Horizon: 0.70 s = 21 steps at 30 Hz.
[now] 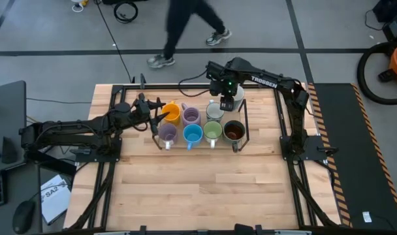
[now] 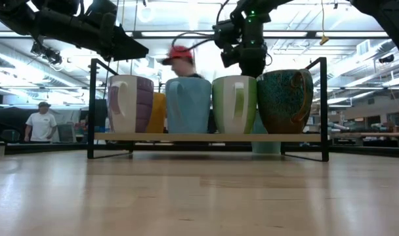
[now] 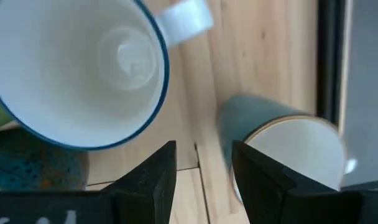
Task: Place coffee mugs
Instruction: Put the blue pattern mug on the shelf
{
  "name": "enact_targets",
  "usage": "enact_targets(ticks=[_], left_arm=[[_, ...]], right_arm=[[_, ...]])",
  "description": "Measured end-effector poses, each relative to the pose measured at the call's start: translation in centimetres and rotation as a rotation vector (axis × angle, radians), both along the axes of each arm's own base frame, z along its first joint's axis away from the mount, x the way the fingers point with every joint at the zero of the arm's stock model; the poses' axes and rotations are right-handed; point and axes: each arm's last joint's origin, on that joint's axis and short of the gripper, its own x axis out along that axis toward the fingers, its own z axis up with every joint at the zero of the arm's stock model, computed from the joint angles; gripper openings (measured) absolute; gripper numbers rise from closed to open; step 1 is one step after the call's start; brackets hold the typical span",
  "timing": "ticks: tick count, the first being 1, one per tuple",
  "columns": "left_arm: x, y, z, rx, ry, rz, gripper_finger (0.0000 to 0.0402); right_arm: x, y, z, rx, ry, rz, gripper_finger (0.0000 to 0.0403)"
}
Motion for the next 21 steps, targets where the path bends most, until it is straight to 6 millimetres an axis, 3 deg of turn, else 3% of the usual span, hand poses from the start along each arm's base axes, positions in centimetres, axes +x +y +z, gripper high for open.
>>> enact_targets(ticks=[6,21], left_arm=[[0.0,0.0,0.0,0.0,0.0,0.0,0.0203],[0.0,0.0,0.1,0.009,-0.004,-0.001,0.0203]], right_arm=[[-0.5,0.3,-1.9,0.041,0.054,-0.006,0.0146],[-0.6,3.5,-4.6,0.085,-0.079,0.025,0.0128]])
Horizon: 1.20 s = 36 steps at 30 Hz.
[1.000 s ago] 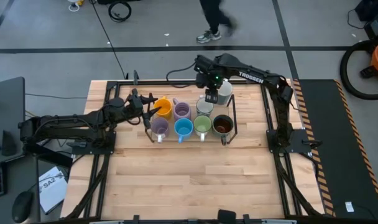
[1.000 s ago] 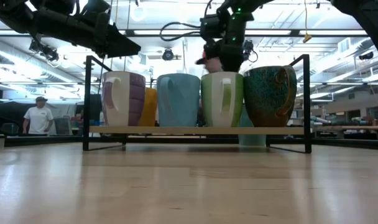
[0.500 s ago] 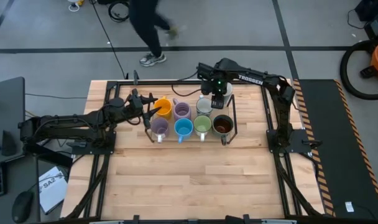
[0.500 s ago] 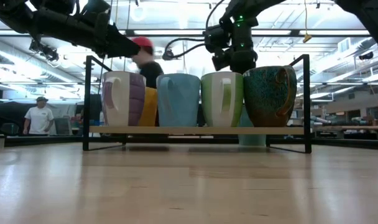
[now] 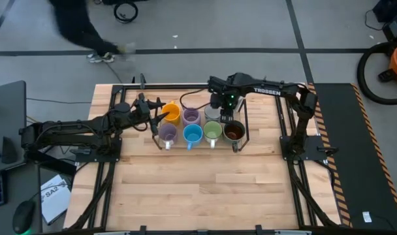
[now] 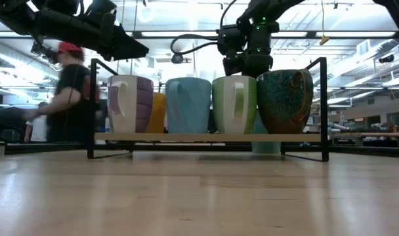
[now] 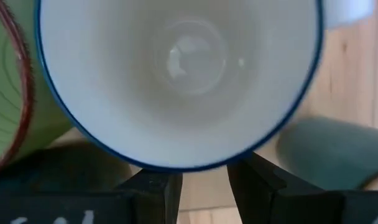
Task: Place coffee mugs
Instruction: Put the blue pattern mug on the shelf
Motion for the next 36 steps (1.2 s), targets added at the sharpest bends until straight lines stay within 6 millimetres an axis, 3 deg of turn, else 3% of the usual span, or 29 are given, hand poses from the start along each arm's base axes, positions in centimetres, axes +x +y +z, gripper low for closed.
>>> enact_targets(ticks=[26,36], left_arm=[[0.0,0.0,0.0,-0.001,-0.001,0.0,0.0203],[0.0,0.0,0.01,-0.002,-0.001,0.0,0.0203]], right_arm=[[1.03,-0.1,-0.47,0.005,-0.127,0.064,0.0127],[0.43,-0.57,0.41,-0.053,-0.058,0.053,0.0127]])
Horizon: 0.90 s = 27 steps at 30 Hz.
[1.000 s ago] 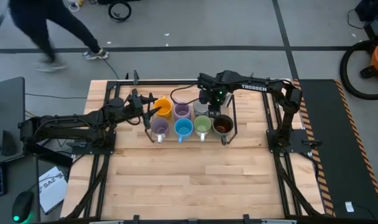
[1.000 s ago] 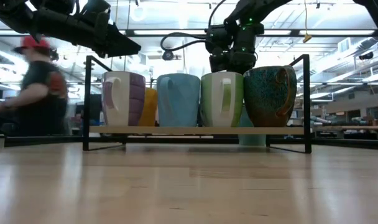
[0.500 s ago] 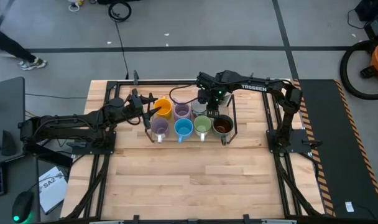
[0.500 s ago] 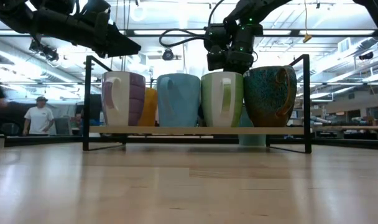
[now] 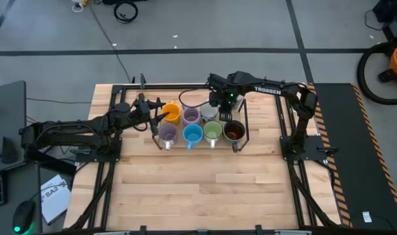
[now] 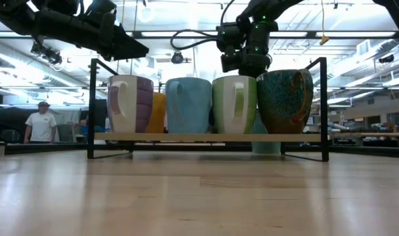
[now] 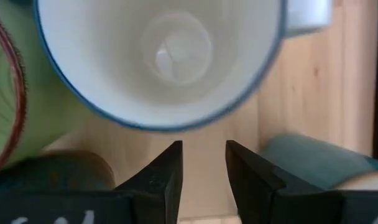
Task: Place coffee mugs
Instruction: Put the blue pattern mug on the shelf, then put the blue mug on the shelf
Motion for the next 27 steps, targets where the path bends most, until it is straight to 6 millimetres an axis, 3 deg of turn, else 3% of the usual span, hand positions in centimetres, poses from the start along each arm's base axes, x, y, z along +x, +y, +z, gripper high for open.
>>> enact_targets(ticks=[10,16,27], left_arm=[[0.0,0.0,0.0,-0.006,-0.003,0.001,0.0203],[0.0,0.0,0.1,0.002,-0.009,0.0,0.0203],[0.0,0.0,-0.2,0.081,0.061,-0.008,0.0203]], right_arm=[[-0.7,-2.3,2.9,-0.146,0.001,-0.147,0.0128],[-1.4,-3.5,2.2,-0.125,0.061,-0.208,0.0136],[-2.0,-4.5,1.8,-0.144,0.078,-0.273,0.0229]])
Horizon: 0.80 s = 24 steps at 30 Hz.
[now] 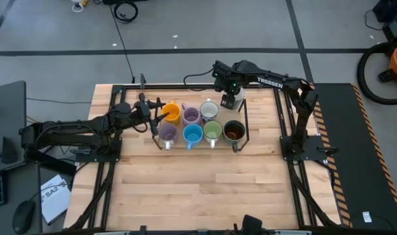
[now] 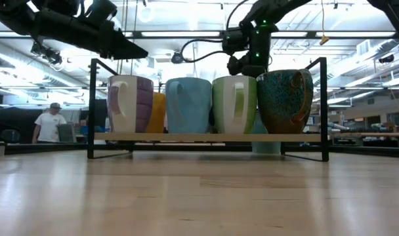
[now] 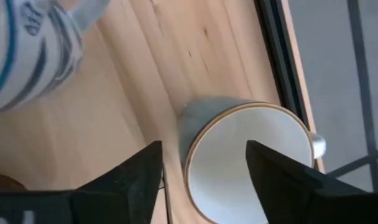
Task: Place coffee mugs
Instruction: Put the blue mug on the shelf
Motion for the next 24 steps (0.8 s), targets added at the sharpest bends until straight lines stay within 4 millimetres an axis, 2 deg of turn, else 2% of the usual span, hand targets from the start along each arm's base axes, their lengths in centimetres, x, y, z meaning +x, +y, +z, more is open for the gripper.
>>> enact_targets(ticks=[4,10,24], left_arm=[[0.0,0.0,-0.1,0.098,0.055,-0.011,0.0203],[0.0,0.0,-0.1,0.176,0.091,-0.02,0.0203],[0.0,0.0,0.0,0.127,0.058,-0.014,0.0203]], right_arm=[[-0.2,-0.2,-0.7,-0.018,0.021,-0.023,0.0251],[-0.7,-0.9,-1.8,-0.026,0.027,-0.081,0.025],[-1.5,-1.9,-4.7,0.016,0.0,-0.072,0.0222]])
